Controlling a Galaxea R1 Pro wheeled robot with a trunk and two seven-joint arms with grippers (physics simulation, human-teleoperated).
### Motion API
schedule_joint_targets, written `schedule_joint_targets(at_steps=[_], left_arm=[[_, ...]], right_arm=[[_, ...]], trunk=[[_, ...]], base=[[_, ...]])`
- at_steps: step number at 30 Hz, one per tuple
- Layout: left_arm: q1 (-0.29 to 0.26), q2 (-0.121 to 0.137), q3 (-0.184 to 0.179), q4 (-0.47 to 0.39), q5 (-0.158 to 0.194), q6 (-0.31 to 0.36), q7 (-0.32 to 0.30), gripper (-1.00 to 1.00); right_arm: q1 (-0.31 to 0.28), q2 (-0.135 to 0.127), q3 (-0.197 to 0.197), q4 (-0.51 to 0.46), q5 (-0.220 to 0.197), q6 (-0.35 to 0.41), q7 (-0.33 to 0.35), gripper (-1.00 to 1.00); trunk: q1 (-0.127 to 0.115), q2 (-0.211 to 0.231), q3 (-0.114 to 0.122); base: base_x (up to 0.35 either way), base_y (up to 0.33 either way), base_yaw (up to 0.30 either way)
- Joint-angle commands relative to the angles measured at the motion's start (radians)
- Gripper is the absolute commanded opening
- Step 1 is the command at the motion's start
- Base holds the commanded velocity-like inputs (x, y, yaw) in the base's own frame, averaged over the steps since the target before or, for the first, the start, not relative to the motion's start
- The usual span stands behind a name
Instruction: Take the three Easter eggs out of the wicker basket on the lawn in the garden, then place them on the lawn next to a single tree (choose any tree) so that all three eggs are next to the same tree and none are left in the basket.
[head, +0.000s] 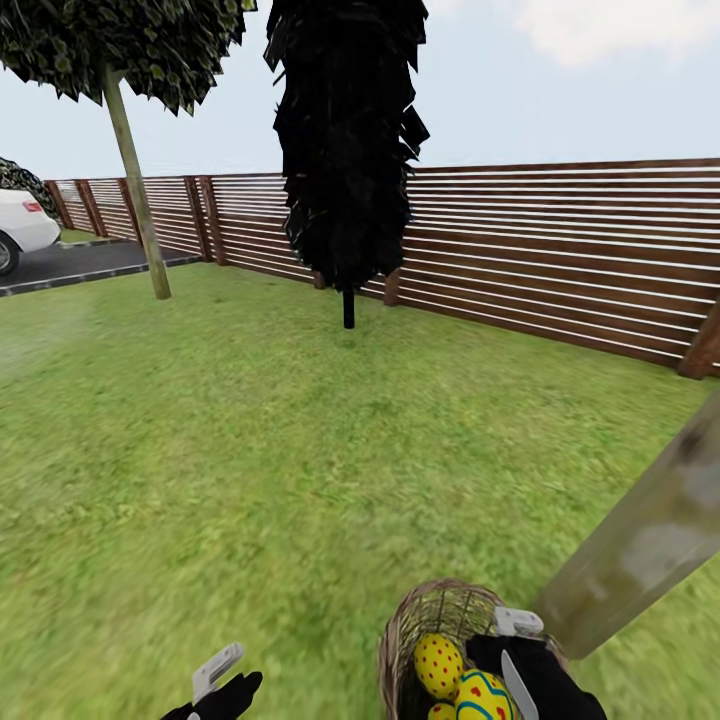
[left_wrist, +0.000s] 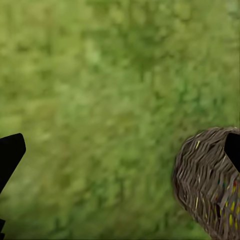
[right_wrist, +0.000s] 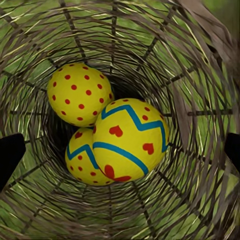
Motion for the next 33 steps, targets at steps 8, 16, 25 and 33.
schedule_joint_targets(at_steps=[8, 16, 25, 33], left_arm=[[0.000, -0.001, 0.006, -0.002, 0.007, 0.007, -0.004, 1.00], [0.000, -0.001, 0.006, -0.002, 0.007, 0.007, -0.004, 1.00], [0.000, -0.001, 0.006, -0.002, 0.007, 0.007, -0.004, 1.00], [0.000, -0.001, 0.006, -0.002, 0.007, 0.007, -0.003, 1.00]], right_arm=[[-0.001, 0.002, -0.005, -0.001, 0.013, -0.013, -0.010, 1.00], [-0.001, 0.003, -0.004, -0.002, 0.014, -0.013, -0.013, 1.00], [-0.001, 0.001, -0.004, -0.002, 0.013, -0.056, -0.040, 1.00], [0.000, 0.002, -0.004, 0.000, 0.011, -0.076, -0.059, 1.00]], trunk=[[0.031, -0.057, -0.026], [0.061, -0.113, -0.051], [0.096, -0.176, -0.079], [0.127, -0.232, -0.104]], base=[[0.000, 0.000, 0.000], [0.000, 0.000, 0.000], [0.000, 0.000, 0.000], [0.000, 0.000, 0.000]])
